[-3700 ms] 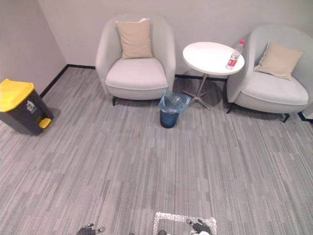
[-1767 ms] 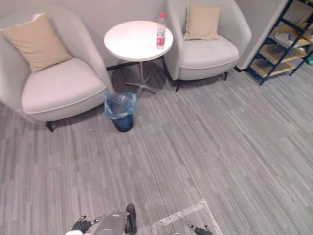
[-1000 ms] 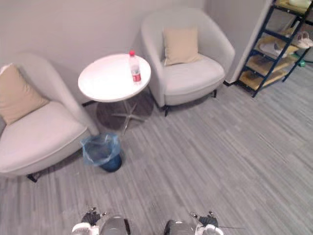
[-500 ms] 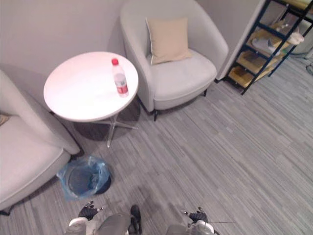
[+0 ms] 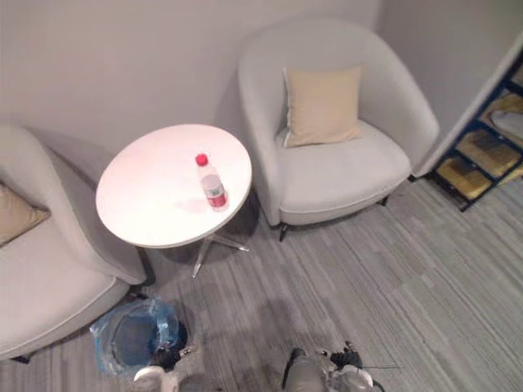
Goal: Gather rubbish on tea table into small bin, then transfer packed bag to large trash can.
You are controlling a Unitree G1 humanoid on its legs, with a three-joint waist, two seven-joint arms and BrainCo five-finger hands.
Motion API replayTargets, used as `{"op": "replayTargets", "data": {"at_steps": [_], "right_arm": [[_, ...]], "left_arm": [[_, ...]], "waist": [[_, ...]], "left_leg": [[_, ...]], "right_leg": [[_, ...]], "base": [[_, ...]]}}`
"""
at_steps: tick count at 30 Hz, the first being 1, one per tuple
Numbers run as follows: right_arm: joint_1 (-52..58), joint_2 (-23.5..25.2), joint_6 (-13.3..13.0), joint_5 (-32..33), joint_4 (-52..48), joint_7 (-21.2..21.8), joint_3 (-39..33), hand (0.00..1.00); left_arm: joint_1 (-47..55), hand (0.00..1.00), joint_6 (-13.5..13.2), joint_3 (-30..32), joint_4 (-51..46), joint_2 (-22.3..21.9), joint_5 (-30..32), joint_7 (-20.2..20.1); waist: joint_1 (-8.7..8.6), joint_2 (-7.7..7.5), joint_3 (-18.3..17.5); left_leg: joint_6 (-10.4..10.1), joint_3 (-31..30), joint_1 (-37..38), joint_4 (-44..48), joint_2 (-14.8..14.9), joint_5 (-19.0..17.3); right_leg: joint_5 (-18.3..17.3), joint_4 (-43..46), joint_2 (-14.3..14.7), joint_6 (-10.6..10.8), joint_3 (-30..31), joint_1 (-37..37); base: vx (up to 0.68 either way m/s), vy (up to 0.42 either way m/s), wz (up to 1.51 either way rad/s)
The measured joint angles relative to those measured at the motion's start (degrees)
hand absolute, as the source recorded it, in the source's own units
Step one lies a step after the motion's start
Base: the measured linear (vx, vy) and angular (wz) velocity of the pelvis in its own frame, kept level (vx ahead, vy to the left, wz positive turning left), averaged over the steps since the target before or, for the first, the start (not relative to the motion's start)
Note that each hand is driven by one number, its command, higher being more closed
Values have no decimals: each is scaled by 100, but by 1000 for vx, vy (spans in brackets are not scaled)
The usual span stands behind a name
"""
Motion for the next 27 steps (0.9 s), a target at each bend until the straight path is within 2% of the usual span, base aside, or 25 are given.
{"op": "replayTargets", "data": {"at_steps": [2,4,5,6,7,10,11,13,15,16,18,19,22,24,25,27], "right_arm": [[48,25,1,34,-4,-17,-1,0],[49,39,1,182,-5,-32,-15,0],[54,41,2,189,-1,-44,-46,0],[94,38,0,197,-1,-48,-47,0],[116,41,5,197,22,-52,-35,0],[86,290,-10,172,-1,-26,93,0],[61,347,-8,165,5,2,87,0],[52,324,-10,152,2,12,104,0],[50,333,-45,150,-19,22,132,0],[44,330,-53,144,-25,35,150,0],[4,317,-51,124,-48,56,221,0],[-9,315,-53,94,-48,60,253,0],[-25,282,-61,100,-93,66,254,0],[-20,277,-63,103,-135,65,257,0],[4,284,-57,127,-95,81,251,0],[20,187,-56,139,-31,56,205,0]], "left_arm": [[-2,0,2,-1,-64,22,28,2],[-23,0,4,-39,-76,28,31,2],[-49,0,4,-59,-73,39,39,-1],[-50,0,9,-62,-69,39,39,-1],[-60,0,4,-51,-70,50,43,-2],[-114,0,11,-103,-66,253,57,-47],[-119,0,18,-120,-53,290,57,-84],[-114,0,24,-147,-21,303,59,-95],[-99,0,31,-183,55,327,113,-110],[-82,0,51,-284,57,351,141,-111],[-50,0,85,-286,51,354,149,-109],[-40,0,87,-283,45,345,147,-108],[-40,0,89,-283,34,305,148,-104],[-38,0,87,-282,42,315,149,-105],[-52,0,86,-275,63,349,159,-108],[-56,0,89,-285,143,245,180,-113]], "waist": [[16,-33,12],[18,-45,17],[21,-66,30],[21,-66,30],[70,-119,38],[135,-473,-41],[138,-530,-25],[145,-541,-26],[126,-593,-40],[51,-569,-28],[-7,-559,-32],[-11,-548,-28],[-36,-457,-47],[-68,-447,-48],[-74,-603,-83],[-77,-401,-138]], "left_leg": [[186,499,-315,-232,-37,-104],[238,783,-503,-1118,-297,-50],[336,1034,-528,-1942,-491,233],[358,1177,-516,-2385,-564,524],[690,1288,-444,-2657,-657,1014],[853,1321,-278,-2801,-953,876],[924,1314,-151,-2817,-1033,766],[939,1316,37,-2879,-1098,675],[989,1200,433,-3018,-1282,543],[1019,1051,558,-3033,-1308,455],[1020,800,738,-3141,-1297,443],[999,640,798,-3202,-1279,456],[925,322,816,-3248,-1200,481],[754,69,802,-3243,-1157,472],[619,-113,808,-3230,-1245,435],[491,-274,827,-3240,-1045,441]], "right_leg": [[-62,-304,-13,40,-158,367],[-35,-488,-82,114,-308,521],[-68,-558,-154,209,-424,629],[-104,-554,-167,270,-464,674],[-173,-549,-188,389,-478,770],[-224,-535,-420,554,-426,845],[-240,63,-590,581,-378,705],[-230,769,-752,599,-277,503],[-66,2132,-1094,874,17,96],[-188,2607,-1134,874,124,-33],[-486,2703,-1024,742,40,-155],[-620,2414,-917,669,38,-247],[-655,1475,-569,617,578,-504],[-334,657,-272,524,1213,-556],[144,304,-253,475,1546,-527],[134,249,-125,411,1305,-370]], "base": [[206,-119,37],[258,-8,38],[245,39,45],[258,70,38],[237,65,22],[377,115,15],[262,103,17],[185,101,8],[215,91,29],[212,43,58],[207,-13,72],[219,-46,70],[163,-108,59],[161,-227,68],[140,-264,63],[154,-253,50]]}}
